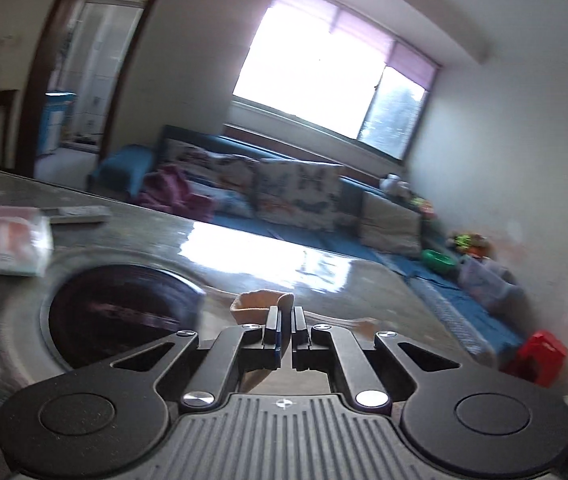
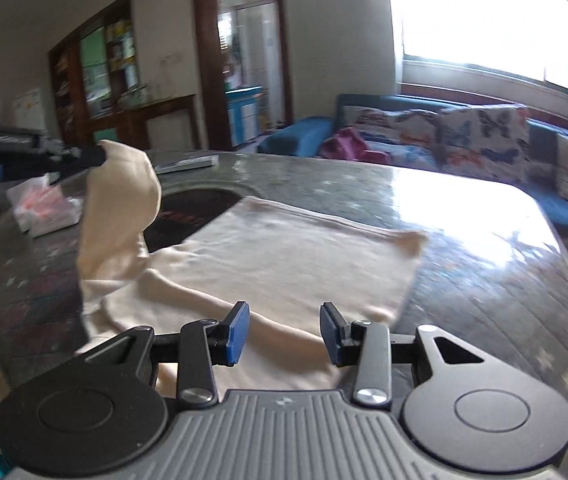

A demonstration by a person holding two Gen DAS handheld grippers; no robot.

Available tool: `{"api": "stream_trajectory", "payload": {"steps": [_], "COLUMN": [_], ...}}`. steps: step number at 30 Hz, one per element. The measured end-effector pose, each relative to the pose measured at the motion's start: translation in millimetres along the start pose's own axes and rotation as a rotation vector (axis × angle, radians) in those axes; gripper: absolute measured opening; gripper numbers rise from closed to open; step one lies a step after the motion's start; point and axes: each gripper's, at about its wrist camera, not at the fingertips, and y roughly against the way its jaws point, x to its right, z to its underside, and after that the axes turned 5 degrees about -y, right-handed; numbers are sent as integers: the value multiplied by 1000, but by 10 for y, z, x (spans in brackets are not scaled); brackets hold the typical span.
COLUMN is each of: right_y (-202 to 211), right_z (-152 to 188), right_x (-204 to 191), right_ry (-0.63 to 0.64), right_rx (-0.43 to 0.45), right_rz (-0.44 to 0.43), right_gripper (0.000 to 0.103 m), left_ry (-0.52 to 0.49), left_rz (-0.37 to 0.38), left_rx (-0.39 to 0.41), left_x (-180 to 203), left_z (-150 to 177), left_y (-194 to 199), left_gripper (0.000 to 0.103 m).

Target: Fold clothes

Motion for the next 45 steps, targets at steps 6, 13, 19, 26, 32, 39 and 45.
{"api": "stream_trajectory", "payload": {"steps": [6,13,19,26,32,39,45], "right_y": [101,133,94,6,-202,-466,-426], "right_z": [177,254,237,190,239,265,132], "right_x": [264,381,375,307,152,74,-112], "right_ry": [-109,-171,-211,-253,-222,-190,-78], "right_rx": [10,15,18,2,-59,-109,-77], "right_rz": [37,38,22,-45,-74,-58,-10], "right_gripper": [39,39,39,39,39,19,6], "left_ry": [-19,-56,-99,-173,-172,-140,-122], "left_rz": [149,189,232,173,-59,-145,-150], "left_rx": [-82,-206,-281,-225,-210,-249,-263], "left_x": [506,645,647,387,-177,-541,-617], "left_z": [271,583,740,604,541,633,703], "left_y": [-203,-485,-552,-326,-264,-223,-238], "left_gripper": [5,5,16,44,44,44,44]}}
